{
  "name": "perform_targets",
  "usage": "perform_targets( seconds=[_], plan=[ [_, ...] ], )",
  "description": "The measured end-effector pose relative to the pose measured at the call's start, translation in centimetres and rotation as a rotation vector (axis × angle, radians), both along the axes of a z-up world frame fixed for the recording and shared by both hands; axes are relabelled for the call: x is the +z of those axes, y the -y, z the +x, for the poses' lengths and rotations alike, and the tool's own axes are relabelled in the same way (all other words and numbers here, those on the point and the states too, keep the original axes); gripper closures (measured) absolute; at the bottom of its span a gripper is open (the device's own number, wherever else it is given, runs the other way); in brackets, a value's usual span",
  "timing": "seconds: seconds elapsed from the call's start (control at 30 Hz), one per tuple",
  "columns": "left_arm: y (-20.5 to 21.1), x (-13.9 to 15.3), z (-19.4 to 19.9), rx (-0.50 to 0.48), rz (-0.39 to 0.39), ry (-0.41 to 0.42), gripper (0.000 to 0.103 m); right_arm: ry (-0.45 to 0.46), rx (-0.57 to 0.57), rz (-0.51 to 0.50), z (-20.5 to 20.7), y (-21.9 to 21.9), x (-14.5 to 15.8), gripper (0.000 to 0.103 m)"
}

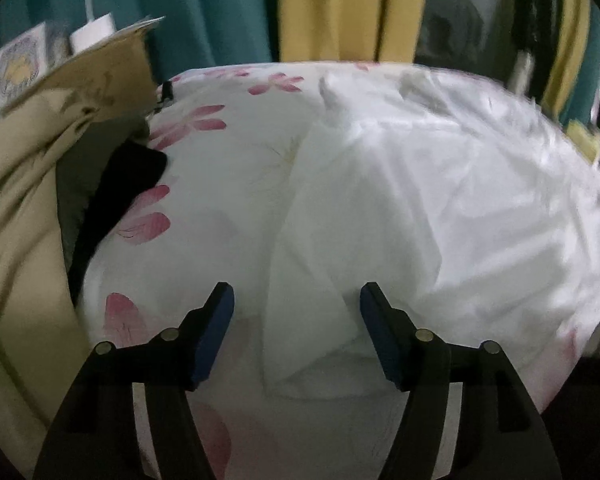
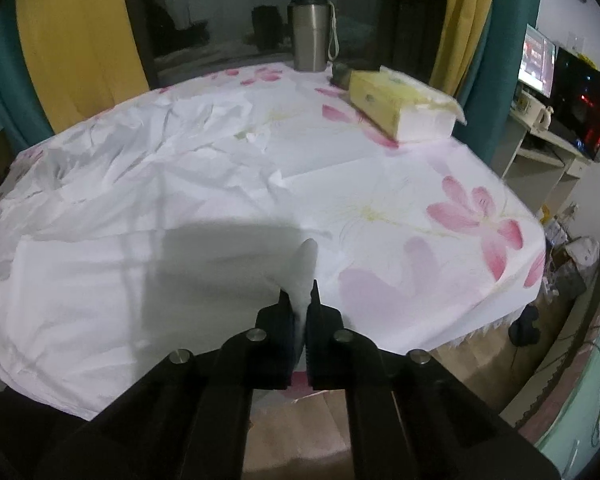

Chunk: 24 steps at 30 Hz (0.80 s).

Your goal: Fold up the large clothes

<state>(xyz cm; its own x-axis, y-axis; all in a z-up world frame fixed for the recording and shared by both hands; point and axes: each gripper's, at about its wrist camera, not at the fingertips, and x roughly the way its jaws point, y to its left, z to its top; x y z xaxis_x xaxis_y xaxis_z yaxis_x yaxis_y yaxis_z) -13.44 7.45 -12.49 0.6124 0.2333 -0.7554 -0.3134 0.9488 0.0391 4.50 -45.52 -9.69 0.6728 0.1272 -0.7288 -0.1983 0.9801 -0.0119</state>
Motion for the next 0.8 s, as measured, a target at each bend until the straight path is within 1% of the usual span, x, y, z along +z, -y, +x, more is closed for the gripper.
perform_targets(
  seconds=[0.1, 0.3, 0.33, 0.37, 0.4, 0.43, 0.47, 0.53, 0.57, 0.63, 0.8],
  plan=[
    [-0.1, 0.0, -0.3, -0.003, -0.024, -0.013, 0.034, 0.030, 0.009, -0.005, 0.0, 0.0, 1.0, 0.100],
    [0.2, 0.1, -1.2, -0.003, -0.024, -0.028, 0.035, 0.083, 0.038, -0.045, -0.4, -0.4, 2.2, 0.100],
    [0.3, 0.1, -1.2, -0.011, -0.025, -0.032, 0.036, 0.086, 0.039, -0.045, -0.4, -0.5, 2.3, 0.100],
    [0.5, 0.2, -1.2, -0.028, -0.033, -0.031, 0.051, 0.089, 0.042, -0.043, -0.4, -0.5, 2.4, 0.100],
    [0.7, 0.4, -1.1, -0.057, -0.039, -0.033, 0.078, 0.092, 0.045, -0.041, -0.4, -0.4, 2.5, 0.100],
    [0.9, 0.6, -1.1, -0.067, -0.038, -0.037, 0.090, 0.095, 0.047, -0.040, -0.4, -0.4, 2.5, 0.100],
    [1.0, 0.8, -1.1, -0.080, -0.050, -0.042, 0.097, 0.102, 0.048, -0.035, -0.4, -0.3, 2.7, 0.100],
    [0.8, 1.2, -1.3, -0.090, -0.098, -0.019, 0.097, 0.115, 0.049, -0.028, -0.7, -0.3, 3.0, 0.100],
    [0.6, 1.6, -1.4, -0.090, -0.110, -0.004, 0.097, 0.123, 0.052, -0.027, -0.7, -0.3, 3.3, 0.100],
    [0.5, 2.4, -1.6, -0.093, -0.121, 0.024, 0.097, 0.139, 0.059, -0.027, -0.7, -0.2, 3.7, 0.100],
    [0.1, 5.5, -1.9, -0.098, -0.134, 0.115, 0.098, 0.180, 0.078, -0.036, -0.6, -0.7, 5.1, 0.100]
  ],
)
